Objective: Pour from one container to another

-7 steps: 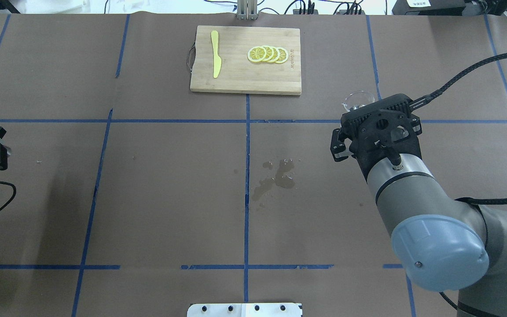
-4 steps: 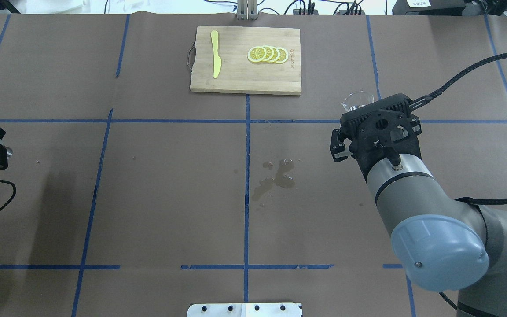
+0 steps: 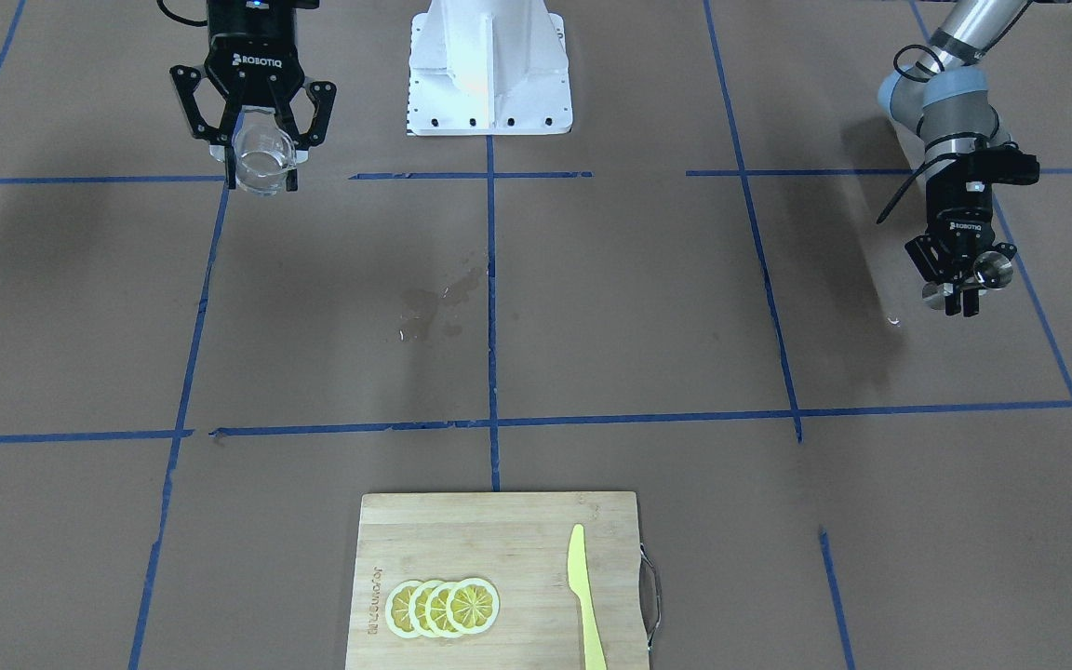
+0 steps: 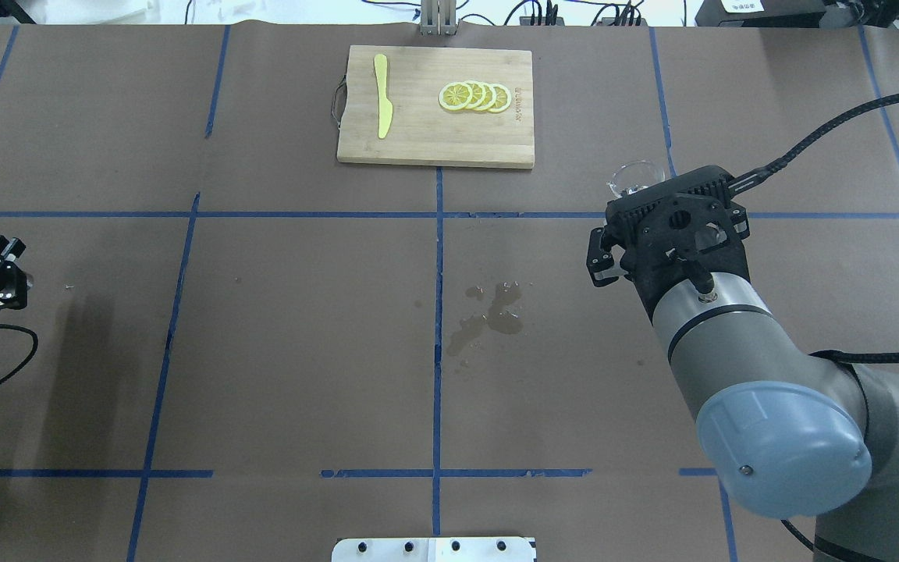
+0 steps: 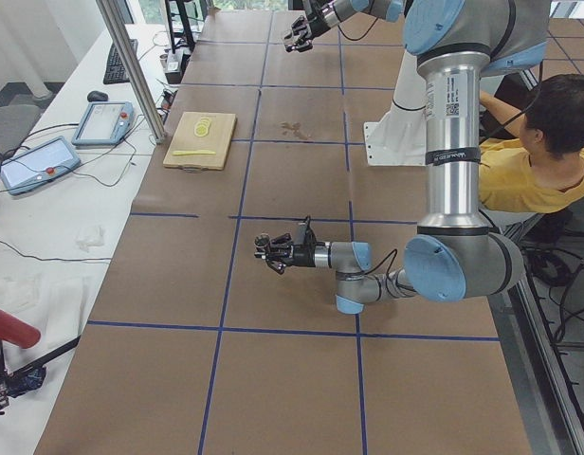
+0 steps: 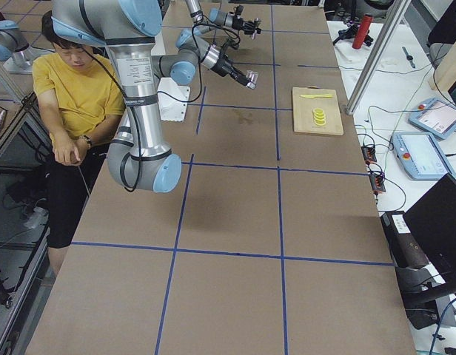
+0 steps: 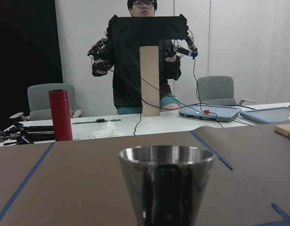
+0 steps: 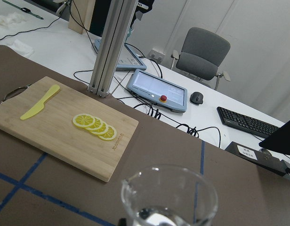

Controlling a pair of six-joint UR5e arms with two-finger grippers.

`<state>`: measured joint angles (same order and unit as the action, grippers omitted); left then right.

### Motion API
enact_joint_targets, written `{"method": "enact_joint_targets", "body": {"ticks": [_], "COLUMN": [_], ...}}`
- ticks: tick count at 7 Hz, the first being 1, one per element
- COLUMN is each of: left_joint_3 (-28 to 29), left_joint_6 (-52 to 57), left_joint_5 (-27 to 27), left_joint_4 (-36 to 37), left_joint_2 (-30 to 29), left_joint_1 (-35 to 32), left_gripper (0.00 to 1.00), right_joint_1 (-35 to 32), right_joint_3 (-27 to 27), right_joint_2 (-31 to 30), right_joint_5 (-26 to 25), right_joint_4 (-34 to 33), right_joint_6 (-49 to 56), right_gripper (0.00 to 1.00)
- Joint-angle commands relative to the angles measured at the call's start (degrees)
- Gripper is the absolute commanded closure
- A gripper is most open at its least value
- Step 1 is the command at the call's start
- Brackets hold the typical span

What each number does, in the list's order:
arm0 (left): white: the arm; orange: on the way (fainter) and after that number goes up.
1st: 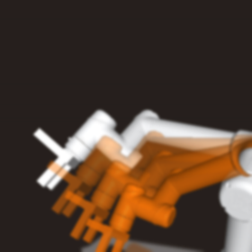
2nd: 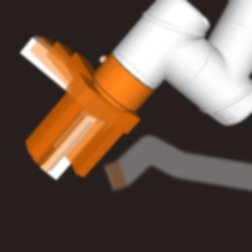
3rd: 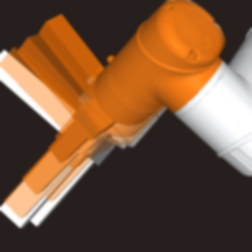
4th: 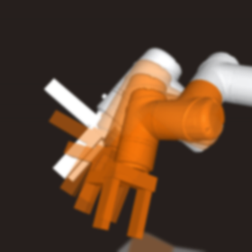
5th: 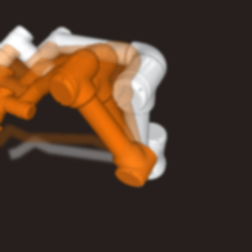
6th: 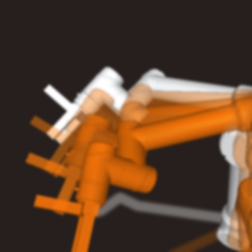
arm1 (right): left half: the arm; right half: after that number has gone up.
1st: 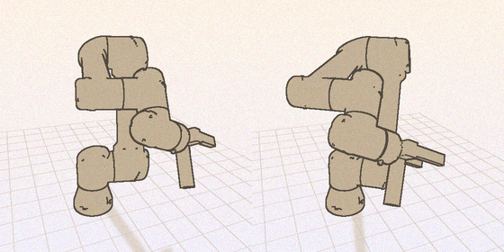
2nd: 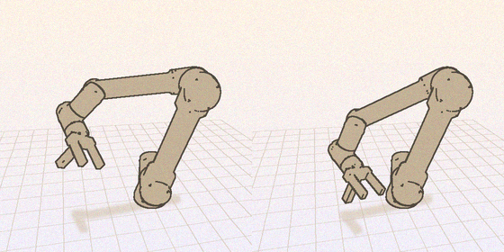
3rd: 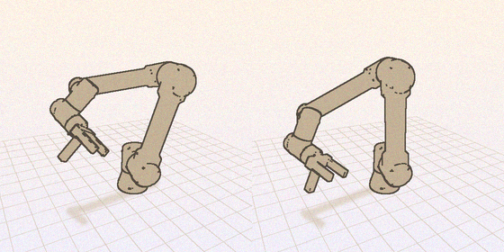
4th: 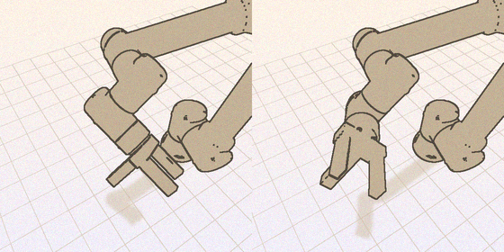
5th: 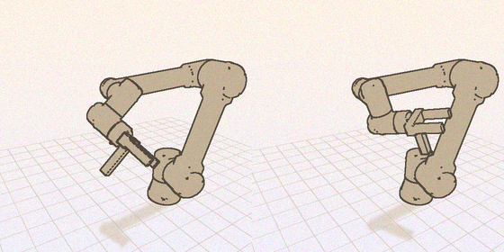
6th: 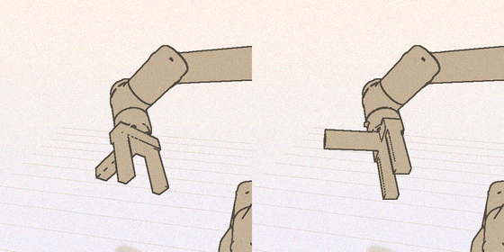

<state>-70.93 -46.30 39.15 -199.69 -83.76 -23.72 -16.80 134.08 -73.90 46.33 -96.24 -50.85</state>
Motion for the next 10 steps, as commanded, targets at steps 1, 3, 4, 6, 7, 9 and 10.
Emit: {"method": "enact_joint_targets", "body": {"ticks": [1, 3, 4, 6, 7, 9, 10], "left_joint_3": [0.18, 0.18, 0.27, 1.05, 1.32, 1.58, 2.02], "left_joint_6": [-0.10, -0.45, -1.06, -3.60, -3.79, -4.41, -4.50], "left_joint_5": [4.33, 6.19, 6.29, 5.94, 5.59, 5.41, 4.89], "left_joint_4": [1.57, 1.58, 1.67, 1.67, 1.67, 1.76, 2.10], "left_joint_2": [0.61, 0.79, 0.61, 0.52, 0.44, 0.17, 0.08], "left_joint_1": [-0.01, -0.01, 0.08, 0.25, 0.25, 0.34, 0.43], "left_gripper": [1.00, 1.00, 1.00, 1.00, 1.00, 1.00, 1.00], "right_joint_1": [0.01, 0.01, 0.01, 0.01, 0.01, 0.01, 0.01], "right_joint_3": [-0.05, 0.04, -0.05, -0.05, -0.13, -0.14, -0.14], "right_joint_2": [-0.10, -0.01, -0.10, -0.02, -0.01, -0.01, -0.01], "right_joint_5": [-0.01, -0.01, -0.01, -0.01, -0.01, -0.01, -0.01], "right_joint_4": [0.00, 0.00, 0.00, 0.00, 0.00, 0.00, 0.00], "right_joint_6": [-0.04, -0.04, -0.04, -0.04, -0.04, -0.04, -0.04], "right_gripper": [1.00, 1.00, 1.00, 1.00, 1.00, 1.00, 1.00]}}
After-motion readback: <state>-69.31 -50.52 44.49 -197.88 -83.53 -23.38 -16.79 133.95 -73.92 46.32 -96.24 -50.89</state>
